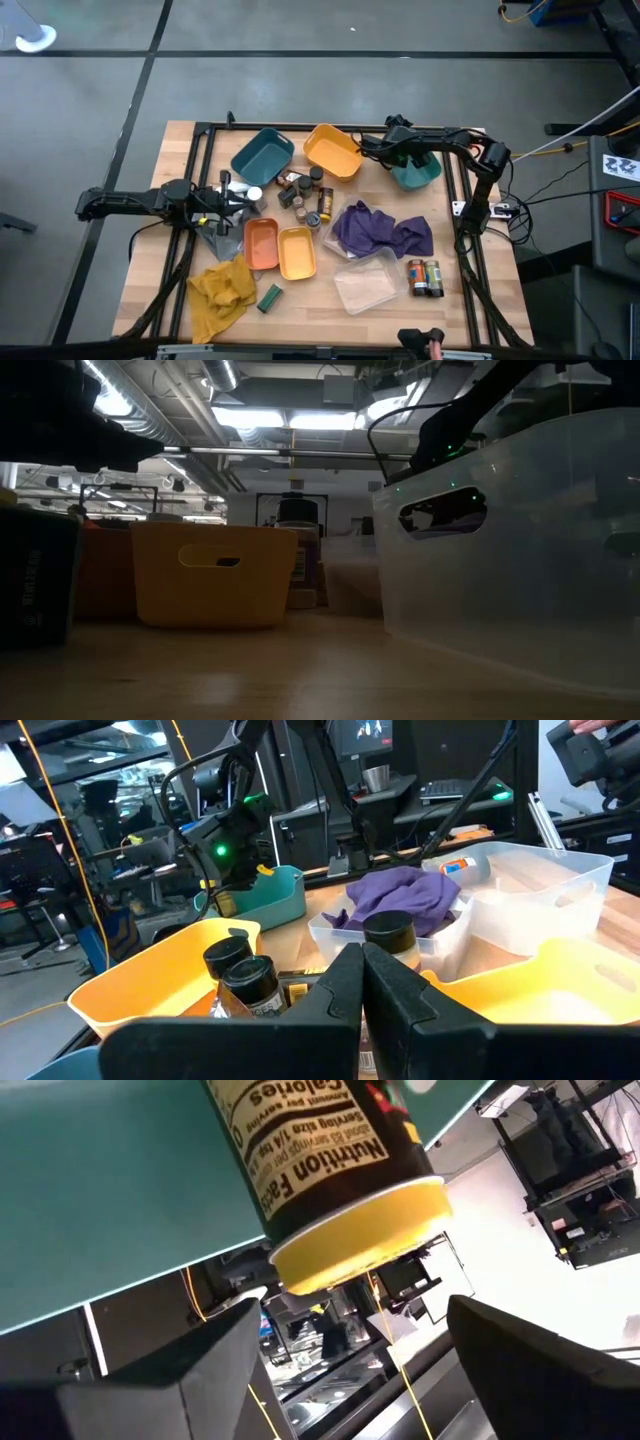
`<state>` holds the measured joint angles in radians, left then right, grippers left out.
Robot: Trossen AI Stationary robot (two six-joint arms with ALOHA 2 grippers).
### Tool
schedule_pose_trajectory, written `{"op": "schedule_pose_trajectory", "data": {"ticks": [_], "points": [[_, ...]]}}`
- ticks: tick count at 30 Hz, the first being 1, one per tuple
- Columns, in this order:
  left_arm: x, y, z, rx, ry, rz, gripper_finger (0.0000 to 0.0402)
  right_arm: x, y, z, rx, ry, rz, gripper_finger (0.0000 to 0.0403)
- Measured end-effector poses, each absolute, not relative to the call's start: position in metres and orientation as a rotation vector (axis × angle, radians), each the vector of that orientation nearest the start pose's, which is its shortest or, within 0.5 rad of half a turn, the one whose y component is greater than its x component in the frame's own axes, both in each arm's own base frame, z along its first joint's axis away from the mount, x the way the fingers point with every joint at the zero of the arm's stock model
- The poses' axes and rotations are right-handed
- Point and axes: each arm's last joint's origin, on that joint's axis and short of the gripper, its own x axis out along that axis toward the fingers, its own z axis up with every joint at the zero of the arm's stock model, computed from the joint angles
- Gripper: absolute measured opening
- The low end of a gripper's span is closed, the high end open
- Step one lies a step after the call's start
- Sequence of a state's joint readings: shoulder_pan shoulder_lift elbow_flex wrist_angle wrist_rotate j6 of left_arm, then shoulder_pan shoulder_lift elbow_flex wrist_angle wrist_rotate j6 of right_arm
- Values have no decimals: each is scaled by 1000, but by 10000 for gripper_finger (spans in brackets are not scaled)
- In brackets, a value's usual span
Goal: Sort spices by type
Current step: Put the light orange spice bottle into the yellow bin
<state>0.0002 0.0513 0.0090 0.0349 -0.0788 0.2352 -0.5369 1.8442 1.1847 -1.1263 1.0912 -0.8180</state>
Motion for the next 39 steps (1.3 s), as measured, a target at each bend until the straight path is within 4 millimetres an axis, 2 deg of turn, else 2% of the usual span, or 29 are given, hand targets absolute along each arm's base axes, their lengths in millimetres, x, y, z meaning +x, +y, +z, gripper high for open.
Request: {"op": "schedule_pose_trajectory", "data": {"ticks": [4,9,16,22,39], "points": [[100,2,166,235,17,78,0,248,-178,176,-969,2293,-330,321],[100,2,166,235,16,78,0,252,-179,181,-894,2228,-447,321],[100,2,166,235,13,78,0,258,-181,212,-720,2074,-507,321],[100,2,166,234,13,78,0,258,-179,238,-643,1985,-539,321],[100,2,173,232,-52,86,0,270,-177,275,-389,1704,-442,321]]}}
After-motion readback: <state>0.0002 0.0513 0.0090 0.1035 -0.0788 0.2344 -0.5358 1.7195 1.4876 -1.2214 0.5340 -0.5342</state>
